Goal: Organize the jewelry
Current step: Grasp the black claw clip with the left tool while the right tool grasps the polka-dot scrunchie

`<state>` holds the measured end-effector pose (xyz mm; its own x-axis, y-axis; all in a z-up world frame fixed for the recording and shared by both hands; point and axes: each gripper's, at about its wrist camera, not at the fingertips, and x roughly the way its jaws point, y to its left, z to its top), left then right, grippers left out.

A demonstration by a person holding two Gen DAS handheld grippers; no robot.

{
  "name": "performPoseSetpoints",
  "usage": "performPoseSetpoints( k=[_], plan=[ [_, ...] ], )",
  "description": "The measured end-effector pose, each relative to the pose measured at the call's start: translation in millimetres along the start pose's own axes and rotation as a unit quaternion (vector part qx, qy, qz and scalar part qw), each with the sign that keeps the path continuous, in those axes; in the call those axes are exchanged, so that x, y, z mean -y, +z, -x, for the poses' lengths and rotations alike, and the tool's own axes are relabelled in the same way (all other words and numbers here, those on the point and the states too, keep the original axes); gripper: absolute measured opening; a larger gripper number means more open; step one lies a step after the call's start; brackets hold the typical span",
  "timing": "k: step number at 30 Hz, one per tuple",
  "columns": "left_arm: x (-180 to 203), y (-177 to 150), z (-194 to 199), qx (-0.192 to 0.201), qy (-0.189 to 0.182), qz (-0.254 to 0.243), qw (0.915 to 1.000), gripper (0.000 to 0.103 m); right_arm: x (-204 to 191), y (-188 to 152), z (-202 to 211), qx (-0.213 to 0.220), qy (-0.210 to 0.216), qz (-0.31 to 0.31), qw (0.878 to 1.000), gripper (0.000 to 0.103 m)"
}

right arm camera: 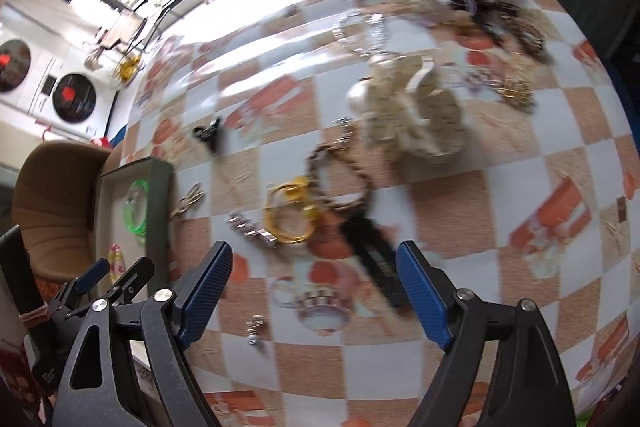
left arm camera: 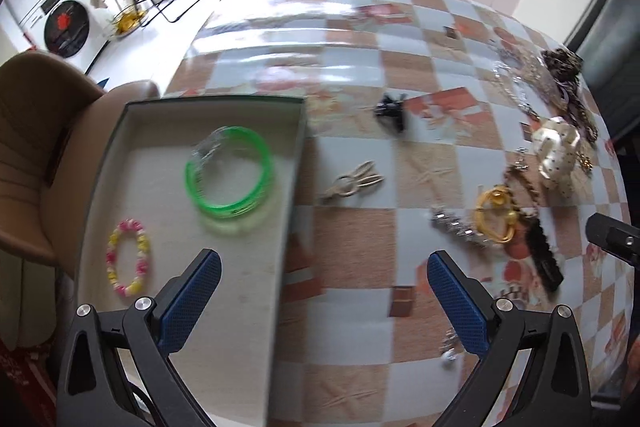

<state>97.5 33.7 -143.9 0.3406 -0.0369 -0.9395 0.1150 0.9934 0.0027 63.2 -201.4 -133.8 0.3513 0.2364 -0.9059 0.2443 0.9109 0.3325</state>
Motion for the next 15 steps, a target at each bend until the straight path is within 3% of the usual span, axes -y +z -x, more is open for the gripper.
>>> performPoseSetpoints(
  k=[11,15],
  plan=[
    [37,30,-17,-0.004,-0.005,-0.010,0.9999,0.103,43,12,5,0.037,-0.004,-0.021,0.999,0.103],
    [42,48,-26,-0.003,-0.009,-0.002,1.0000,0.103,50,21,0,0.008,-0.010,-0.021,1.000,0.103]
  ],
)
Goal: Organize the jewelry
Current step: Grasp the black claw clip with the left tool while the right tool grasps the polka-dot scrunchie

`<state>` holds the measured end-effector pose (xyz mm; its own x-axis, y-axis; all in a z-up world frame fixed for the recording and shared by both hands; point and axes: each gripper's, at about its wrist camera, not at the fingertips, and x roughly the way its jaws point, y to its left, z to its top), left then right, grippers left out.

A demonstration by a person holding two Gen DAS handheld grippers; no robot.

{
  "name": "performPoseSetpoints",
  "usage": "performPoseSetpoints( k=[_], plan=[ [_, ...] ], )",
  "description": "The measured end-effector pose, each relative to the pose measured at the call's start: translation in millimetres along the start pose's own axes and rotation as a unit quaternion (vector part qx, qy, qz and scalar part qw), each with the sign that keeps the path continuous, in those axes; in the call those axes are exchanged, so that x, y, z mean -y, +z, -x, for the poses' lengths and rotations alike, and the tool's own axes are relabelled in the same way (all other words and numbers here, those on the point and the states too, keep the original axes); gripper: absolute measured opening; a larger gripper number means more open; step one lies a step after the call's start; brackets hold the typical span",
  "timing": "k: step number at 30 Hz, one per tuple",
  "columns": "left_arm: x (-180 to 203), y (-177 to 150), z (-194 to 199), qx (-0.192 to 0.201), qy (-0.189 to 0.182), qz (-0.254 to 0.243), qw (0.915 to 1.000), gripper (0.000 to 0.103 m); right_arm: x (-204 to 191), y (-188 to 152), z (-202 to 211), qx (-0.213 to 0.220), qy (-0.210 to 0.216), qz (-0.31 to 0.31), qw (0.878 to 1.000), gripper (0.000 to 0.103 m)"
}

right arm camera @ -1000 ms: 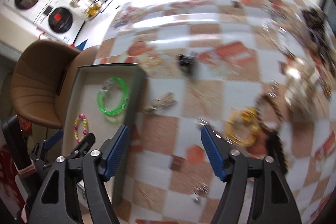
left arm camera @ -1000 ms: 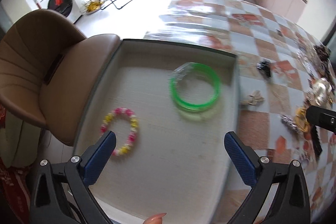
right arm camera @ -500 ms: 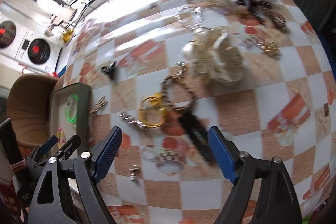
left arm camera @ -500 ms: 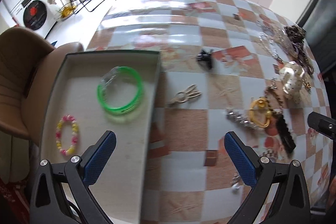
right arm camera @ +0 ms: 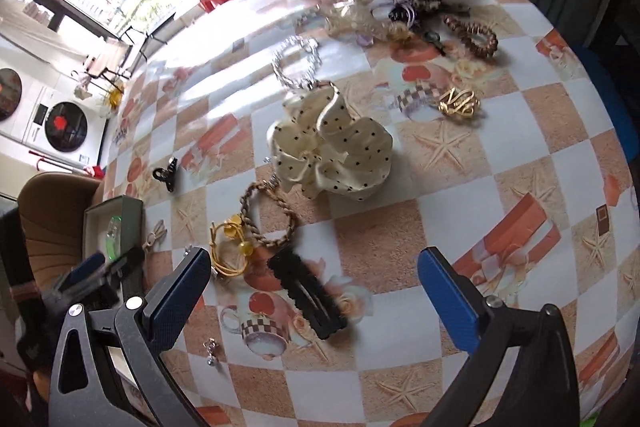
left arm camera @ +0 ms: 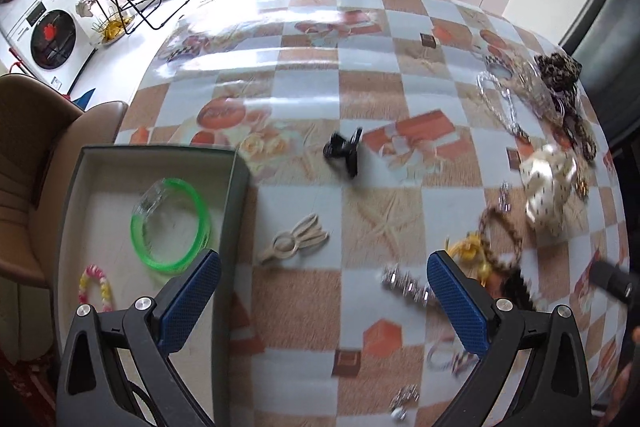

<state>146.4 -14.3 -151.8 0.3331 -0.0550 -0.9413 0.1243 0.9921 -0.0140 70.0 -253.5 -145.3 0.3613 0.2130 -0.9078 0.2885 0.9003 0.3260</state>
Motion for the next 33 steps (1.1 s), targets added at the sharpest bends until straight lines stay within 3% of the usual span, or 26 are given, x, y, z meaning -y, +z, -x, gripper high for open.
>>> performPoseSetpoints(
  k=[7,13,23,24,30,33],
  plan=[
    [6,33,-16,0.005,-0.010,0.018,0.9998,0.103,4,17,-10,-0.017,-0.027,0.025,0.999,0.103],
    [15,54,-35,0.013,0.000,0.006,0.9999,0.103,5,34,-17,-0.016,-0.030,0.031,0.999,0.103],
    [21,68,-67,0.006,0.014,-0.006,0.9999,0.103,-5,57,-39,-0.011,-0.044,0.046,0.998,0.103],
    [22,69,-71,0.003,0.017,-0.008,0.9998,0.098,-5,60,-42,-0.010,-0.046,0.047,0.998,0.103],
    [27,70,-87,-0.008,0.025,-0.011,0.9996,0.096,-6,66,-58,-0.013,-0.058,0.050,0.997,0.103],
    [29,70,-90,-0.007,0.021,-0.012,0.9997,0.089,-8,68,-68,-0.017,-0.068,0.057,0.996,0.103]
  ],
)
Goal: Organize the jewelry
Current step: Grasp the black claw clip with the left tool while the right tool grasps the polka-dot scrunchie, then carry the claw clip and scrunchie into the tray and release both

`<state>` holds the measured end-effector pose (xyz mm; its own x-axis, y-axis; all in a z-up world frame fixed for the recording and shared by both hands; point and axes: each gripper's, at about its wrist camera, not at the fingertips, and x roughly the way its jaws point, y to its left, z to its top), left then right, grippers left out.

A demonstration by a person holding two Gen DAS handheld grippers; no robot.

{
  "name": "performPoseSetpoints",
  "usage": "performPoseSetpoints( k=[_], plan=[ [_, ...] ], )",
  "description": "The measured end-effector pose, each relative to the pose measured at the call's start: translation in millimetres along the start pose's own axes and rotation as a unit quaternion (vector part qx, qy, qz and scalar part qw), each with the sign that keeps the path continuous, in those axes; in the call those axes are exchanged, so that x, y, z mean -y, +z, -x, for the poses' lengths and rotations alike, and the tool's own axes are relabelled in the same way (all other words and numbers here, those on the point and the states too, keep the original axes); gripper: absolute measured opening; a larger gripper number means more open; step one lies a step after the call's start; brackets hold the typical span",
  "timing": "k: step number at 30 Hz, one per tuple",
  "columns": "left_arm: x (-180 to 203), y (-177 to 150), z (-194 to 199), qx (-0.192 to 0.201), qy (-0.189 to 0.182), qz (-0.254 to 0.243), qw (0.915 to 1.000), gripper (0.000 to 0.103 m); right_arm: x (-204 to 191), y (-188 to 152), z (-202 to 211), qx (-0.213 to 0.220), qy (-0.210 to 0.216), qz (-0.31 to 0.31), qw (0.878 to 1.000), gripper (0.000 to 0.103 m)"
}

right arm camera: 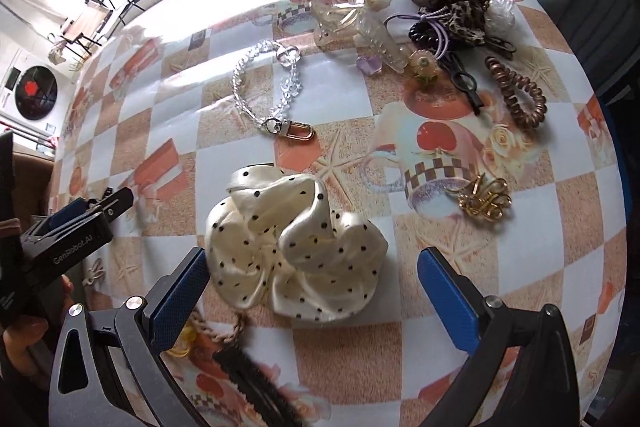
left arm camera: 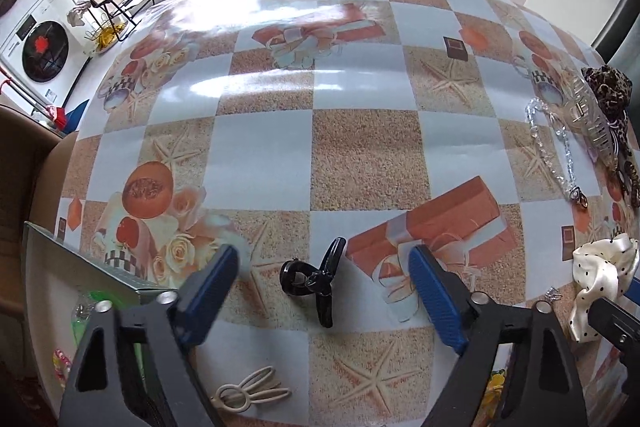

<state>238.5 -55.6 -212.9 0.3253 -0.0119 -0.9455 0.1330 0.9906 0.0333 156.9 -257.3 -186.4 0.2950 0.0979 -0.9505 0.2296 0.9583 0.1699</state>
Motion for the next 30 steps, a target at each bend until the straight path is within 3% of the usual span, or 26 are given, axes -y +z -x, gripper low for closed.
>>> performPoseSetpoints(
  k=[2,5,7,8,10,13,15,18,23,30],
  plan=[
    [1,1,0,0.001,-0.001,0.002,1.0000,0.087,-2,0,-6,-0.003,-0.009,0.003,1.000,0.103],
    [3,2,2,0.006,-0.012,0.001,0.9999,0.075,-1,0,-11,-0.004,-0.015,-0.002,1.000,0.102],
    [6,2,4,0.011,-0.020,-0.005,0.9997,0.061,0,0,-12,-0.001,-0.016,-0.006,1.000,0.098],
    [9,1,5,0.012,-0.021,-0.009,0.9997,0.058,0,0,-11,0.002,-0.020,-0.006,1.000,0.093],
    [13,1,8,0.015,-0.025,-0.015,0.9995,0.042,0,0,-8,0.009,-0.022,-0.004,1.000,0.084],
    [19,0,10,0.017,-0.030,-0.020,0.9992,0.030,1,1,-5,0.016,-0.016,-0.007,1.000,0.071],
    [20,0,12,0.016,-0.033,-0.021,0.9991,0.030,0,1,-3,0.021,-0.016,-0.007,1.000,0.049],
    [15,-3,14,0.018,-0.042,-0.018,0.9988,0.030,2,1,1,0.029,-0.007,-0.009,1.000,0.028],
    [7,-8,25,0.024,-0.059,-0.009,0.9979,0.030,4,-1,12,0.040,0.003,-0.005,0.999,0.021],
    [-2,-20,59,0.043,-0.086,-0.001,0.9954,0.030,4,-9,28,0.036,0.032,-0.011,0.999,0.021]
  ],
)
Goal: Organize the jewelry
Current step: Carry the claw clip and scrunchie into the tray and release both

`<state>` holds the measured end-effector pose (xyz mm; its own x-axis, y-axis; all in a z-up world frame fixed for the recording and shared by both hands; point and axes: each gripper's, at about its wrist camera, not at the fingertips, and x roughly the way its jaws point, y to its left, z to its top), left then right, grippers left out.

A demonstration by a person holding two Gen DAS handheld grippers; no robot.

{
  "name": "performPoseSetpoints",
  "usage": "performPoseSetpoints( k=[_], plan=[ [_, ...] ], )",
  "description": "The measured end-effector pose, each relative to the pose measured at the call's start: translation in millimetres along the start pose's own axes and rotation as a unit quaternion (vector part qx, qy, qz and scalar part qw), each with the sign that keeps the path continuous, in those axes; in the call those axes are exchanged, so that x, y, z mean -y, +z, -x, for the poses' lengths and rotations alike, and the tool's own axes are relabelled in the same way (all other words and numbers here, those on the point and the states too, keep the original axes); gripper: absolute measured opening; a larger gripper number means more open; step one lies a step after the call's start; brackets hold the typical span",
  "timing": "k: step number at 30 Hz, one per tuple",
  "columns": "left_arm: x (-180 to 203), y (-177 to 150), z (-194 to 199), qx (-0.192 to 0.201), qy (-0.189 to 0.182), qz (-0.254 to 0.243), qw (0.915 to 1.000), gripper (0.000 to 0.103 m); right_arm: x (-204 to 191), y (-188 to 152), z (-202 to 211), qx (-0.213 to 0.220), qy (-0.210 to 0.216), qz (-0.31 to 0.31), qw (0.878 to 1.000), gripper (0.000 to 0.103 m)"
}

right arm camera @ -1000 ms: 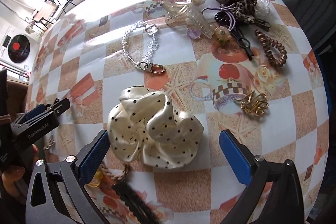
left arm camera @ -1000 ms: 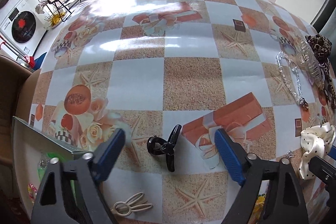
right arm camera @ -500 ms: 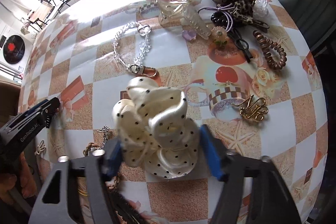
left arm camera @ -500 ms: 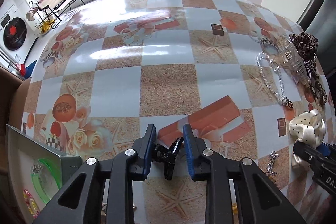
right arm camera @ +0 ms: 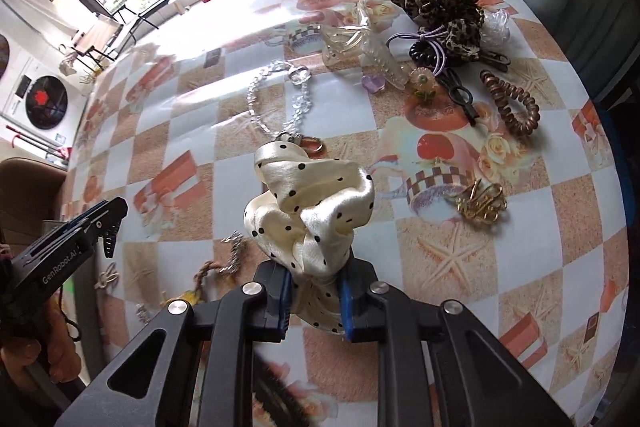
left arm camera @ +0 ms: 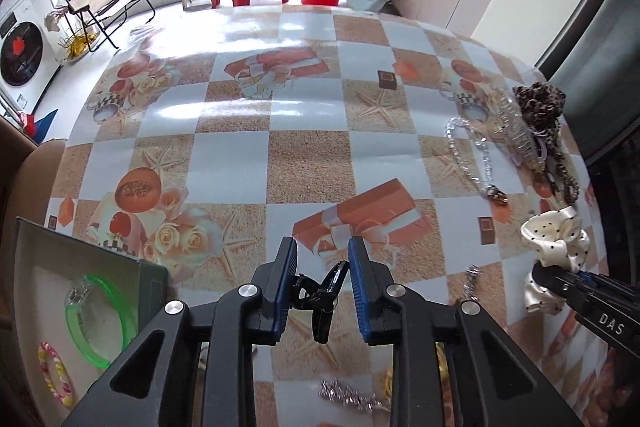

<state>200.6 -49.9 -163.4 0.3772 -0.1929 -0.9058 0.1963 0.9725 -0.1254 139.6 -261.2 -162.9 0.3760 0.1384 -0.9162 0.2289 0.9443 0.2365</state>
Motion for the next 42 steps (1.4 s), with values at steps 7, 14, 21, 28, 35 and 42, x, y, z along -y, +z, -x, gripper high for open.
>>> performPoseSetpoints(
  k=[7,14,21,28,35,42],
  plan=[
    [-13,-19,35,0.010,-0.025,0.017,0.9995,0.030,-9,-17,16,-0.009,0.017,-0.005,1.000,0.021],
    [-36,-39,64,0.016,-0.030,0.043,0.9985,0.030,-31,-31,26,-0.014,0.026,0.012,0.999,0.021],
    [-70,-62,93,0.024,-0.023,0.076,0.9966,0.030,-69,-40,36,-0.018,0.040,0.042,0.998,0.021],
    [-118,-92,119,0.027,0.001,0.117,0.9928,0.030,-125,-49,38,-0.024,0.063,0.090,0.994,0.021],
    [-170,-129,135,0.023,0.036,0.161,0.9860,0.030,-194,-65,28,-0.041,0.097,0.144,0.984,0.021],
    [-212,-168,137,0.005,0.078,0.188,0.9791,0.030,-266,-102,7,-0.084,0.130,0.210,0.965,0.021]
  ],
)
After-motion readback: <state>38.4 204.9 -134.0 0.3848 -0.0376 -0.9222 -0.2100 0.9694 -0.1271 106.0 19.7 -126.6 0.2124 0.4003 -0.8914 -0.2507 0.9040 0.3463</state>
